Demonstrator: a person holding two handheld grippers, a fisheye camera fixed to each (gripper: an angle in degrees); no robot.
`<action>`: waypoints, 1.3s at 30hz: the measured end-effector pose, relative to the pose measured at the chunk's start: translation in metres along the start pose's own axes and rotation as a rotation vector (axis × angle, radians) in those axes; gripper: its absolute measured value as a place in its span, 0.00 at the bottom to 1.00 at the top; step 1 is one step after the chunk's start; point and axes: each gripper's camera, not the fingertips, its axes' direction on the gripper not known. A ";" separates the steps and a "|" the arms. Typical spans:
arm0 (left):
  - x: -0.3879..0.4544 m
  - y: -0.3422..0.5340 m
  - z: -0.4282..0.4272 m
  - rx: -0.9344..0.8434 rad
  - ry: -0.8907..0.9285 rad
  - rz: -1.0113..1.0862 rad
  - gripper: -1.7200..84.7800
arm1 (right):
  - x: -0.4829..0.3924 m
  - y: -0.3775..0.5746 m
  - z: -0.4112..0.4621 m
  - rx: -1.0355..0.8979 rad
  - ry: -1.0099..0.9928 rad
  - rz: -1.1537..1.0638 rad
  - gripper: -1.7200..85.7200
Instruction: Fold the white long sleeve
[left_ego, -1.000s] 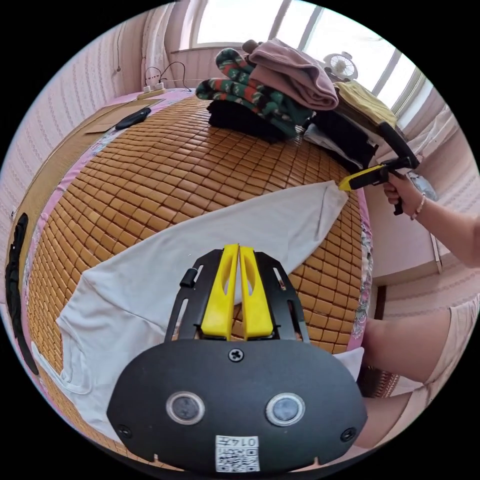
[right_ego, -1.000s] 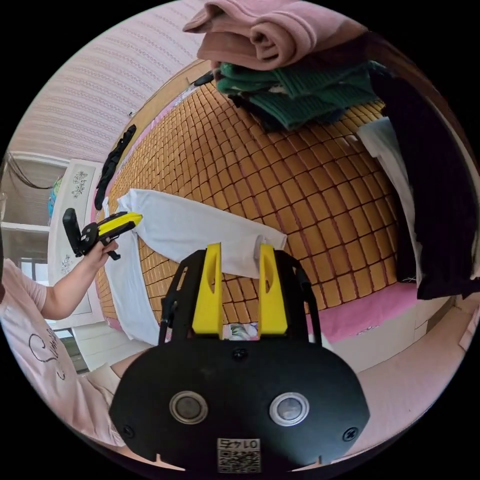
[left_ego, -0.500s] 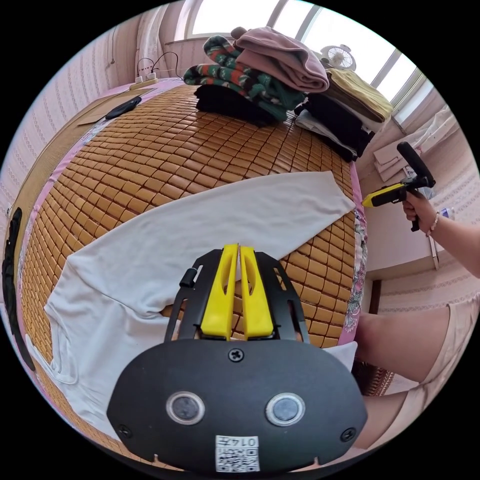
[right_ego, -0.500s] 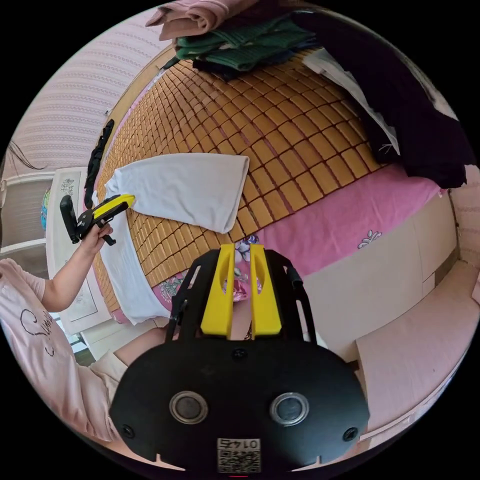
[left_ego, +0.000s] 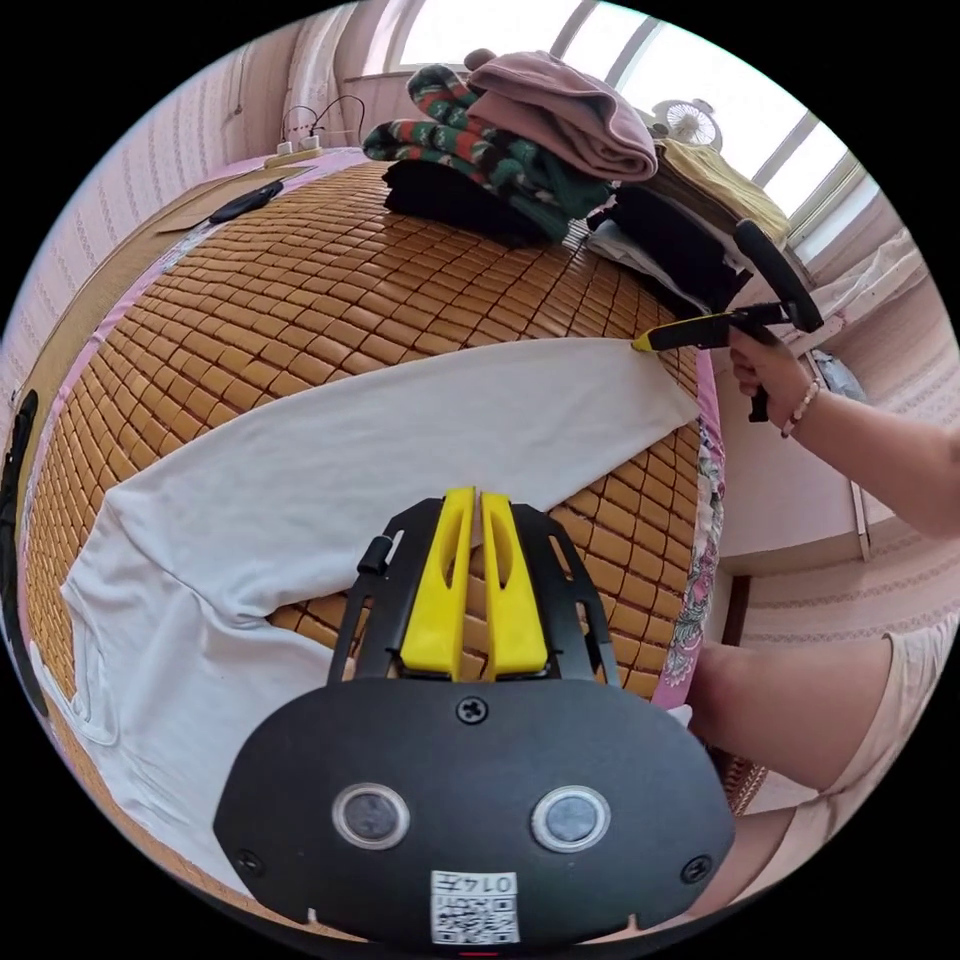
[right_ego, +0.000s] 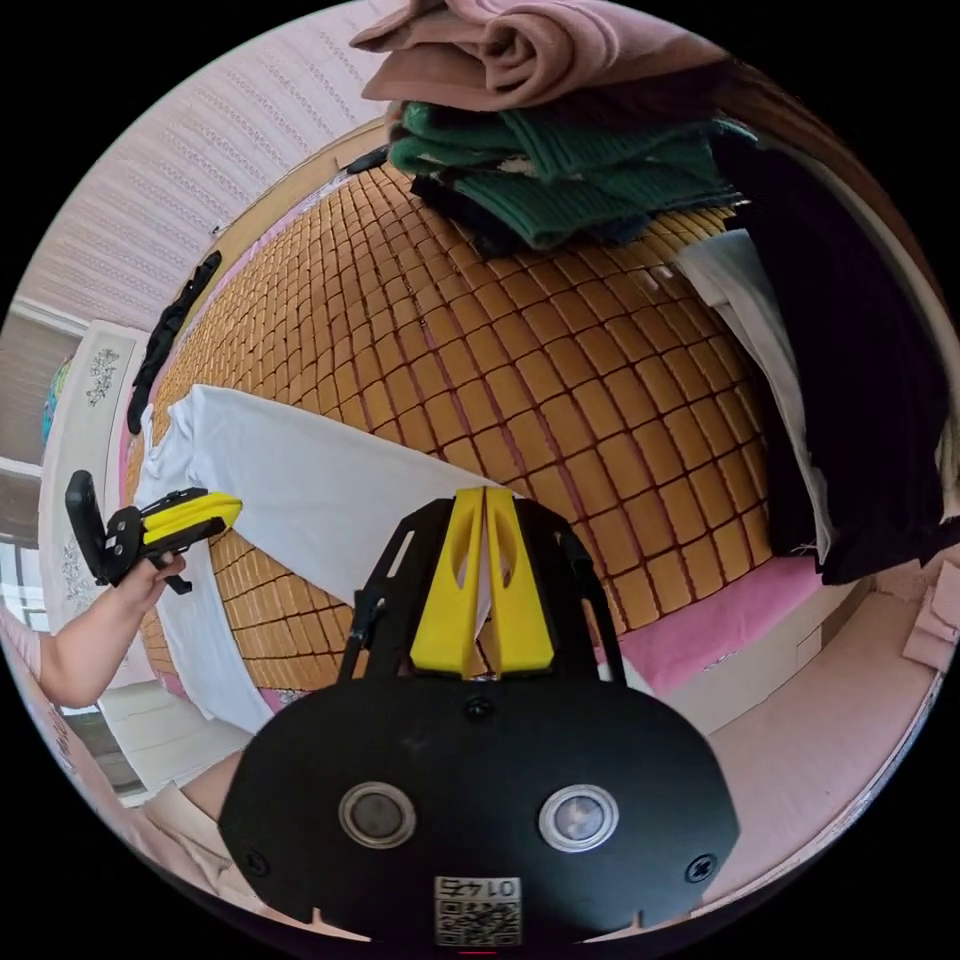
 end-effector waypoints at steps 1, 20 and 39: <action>-0.002 0.005 -0.010 0.002 0.006 -0.019 0.01 | -0.003 -0.004 0.003 -0.011 0.026 0.014 0.02; -0.064 0.459 -0.270 0.203 -0.179 -0.973 0.01 | -0.540 0.056 0.204 -0.125 0.219 -1.294 0.02; -0.130 0.677 -0.396 0.532 -0.236 -1.073 0.02 | -0.910 -0.090 0.494 -0.177 0.124 -1.082 0.05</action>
